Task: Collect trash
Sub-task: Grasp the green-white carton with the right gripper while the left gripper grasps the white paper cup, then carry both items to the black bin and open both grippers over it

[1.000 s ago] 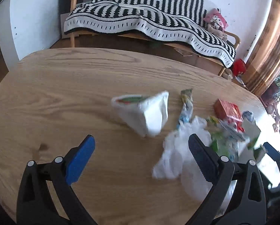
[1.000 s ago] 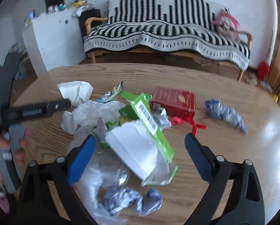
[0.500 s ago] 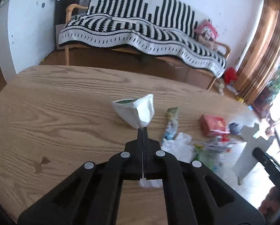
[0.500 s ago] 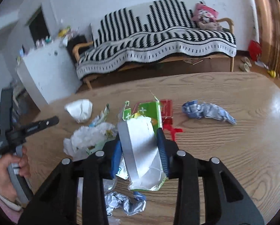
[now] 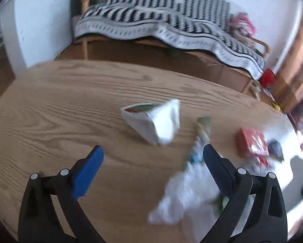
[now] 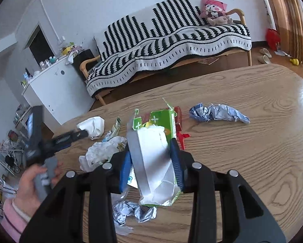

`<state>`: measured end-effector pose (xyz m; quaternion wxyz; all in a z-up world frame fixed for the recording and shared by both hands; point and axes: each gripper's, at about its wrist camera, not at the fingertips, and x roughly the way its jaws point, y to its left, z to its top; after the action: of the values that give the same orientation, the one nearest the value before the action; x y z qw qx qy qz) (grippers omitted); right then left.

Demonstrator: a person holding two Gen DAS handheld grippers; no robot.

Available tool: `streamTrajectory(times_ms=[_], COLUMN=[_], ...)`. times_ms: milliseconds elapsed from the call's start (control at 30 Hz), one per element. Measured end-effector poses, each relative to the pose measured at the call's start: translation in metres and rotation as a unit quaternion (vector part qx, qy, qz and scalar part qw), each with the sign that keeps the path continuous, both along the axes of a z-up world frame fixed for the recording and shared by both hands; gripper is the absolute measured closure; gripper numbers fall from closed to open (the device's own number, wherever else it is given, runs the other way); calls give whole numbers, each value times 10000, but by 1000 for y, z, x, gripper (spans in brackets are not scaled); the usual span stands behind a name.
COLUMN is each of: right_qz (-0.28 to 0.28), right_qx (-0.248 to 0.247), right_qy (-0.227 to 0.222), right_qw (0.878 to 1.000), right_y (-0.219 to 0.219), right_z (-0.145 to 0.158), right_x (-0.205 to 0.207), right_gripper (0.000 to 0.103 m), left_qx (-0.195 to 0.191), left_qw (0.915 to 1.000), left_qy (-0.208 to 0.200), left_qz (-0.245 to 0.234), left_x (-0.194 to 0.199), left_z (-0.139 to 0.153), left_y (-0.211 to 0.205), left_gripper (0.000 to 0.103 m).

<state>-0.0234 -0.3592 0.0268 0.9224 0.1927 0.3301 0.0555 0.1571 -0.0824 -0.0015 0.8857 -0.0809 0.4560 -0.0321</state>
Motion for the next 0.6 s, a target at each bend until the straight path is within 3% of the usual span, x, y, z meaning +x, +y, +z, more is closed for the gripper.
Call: streamTrajectory(times_ms=[100, 133, 167, 333, 600], right_qz=[37, 44, 54, 39, -294], right_qx=[69, 141, 166, -101, -158], right_qy=[98, 127, 145, 120, 24], right_qw=[9999, 9998, 9997, 9999, 9994], right_y=[-1, -1, -1, 9, 0], right_z=[-4, -5, -5, -1, 8], right_x=[6, 9, 10, 13, 1], right_gripper=[66, 66, 66, 68, 68], left_qx=[-116, -195, -279, -437, -643], left_qw=[9997, 9997, 9995, 9989, 9967], left_qy=[70, 72, 83, 44, -361], left_qz=[202, 161, 100, -190, -331], left_x=[27, 37, 41, 29, -33], left_z=[-10, -14, -16, -11, 37], left_y=[5, 6, 7, 7, 11], left_gripper=[8, 17, 43, 46, 46])
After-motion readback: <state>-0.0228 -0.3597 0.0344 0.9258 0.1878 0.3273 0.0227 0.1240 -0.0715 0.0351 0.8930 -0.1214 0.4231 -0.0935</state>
